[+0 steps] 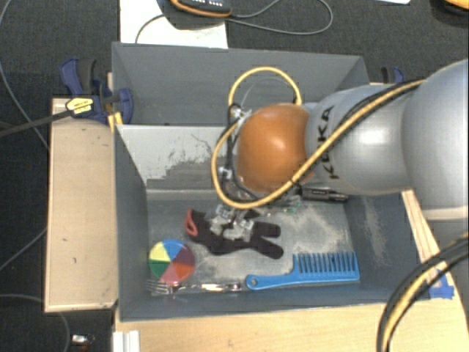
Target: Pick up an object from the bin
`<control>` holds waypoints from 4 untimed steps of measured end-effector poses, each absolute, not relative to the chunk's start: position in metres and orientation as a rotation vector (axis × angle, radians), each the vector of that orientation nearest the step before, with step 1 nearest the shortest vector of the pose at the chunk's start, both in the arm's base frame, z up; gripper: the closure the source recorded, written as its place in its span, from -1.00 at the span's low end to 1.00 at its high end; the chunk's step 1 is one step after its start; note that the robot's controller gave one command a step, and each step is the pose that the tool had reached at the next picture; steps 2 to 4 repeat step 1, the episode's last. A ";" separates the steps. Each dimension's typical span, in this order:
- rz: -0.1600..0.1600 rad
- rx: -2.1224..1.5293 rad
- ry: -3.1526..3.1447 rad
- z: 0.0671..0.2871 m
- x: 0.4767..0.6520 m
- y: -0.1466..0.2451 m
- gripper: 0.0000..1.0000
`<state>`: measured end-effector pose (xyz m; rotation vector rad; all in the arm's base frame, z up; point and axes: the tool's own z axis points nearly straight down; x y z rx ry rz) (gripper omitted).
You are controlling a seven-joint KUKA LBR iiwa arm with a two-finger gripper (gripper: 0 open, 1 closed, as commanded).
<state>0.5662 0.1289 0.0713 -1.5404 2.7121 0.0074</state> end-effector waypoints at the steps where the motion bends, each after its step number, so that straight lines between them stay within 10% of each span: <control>1: 0.004 -1.785 2.552 0.086 0.563 0.129 1.00; 4: 0.004 -1.785 2.552 0.086 0.563 0.129 1.00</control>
Offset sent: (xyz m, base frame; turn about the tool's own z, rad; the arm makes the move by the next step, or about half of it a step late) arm -0.0003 0.0076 -0.0013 -0.1304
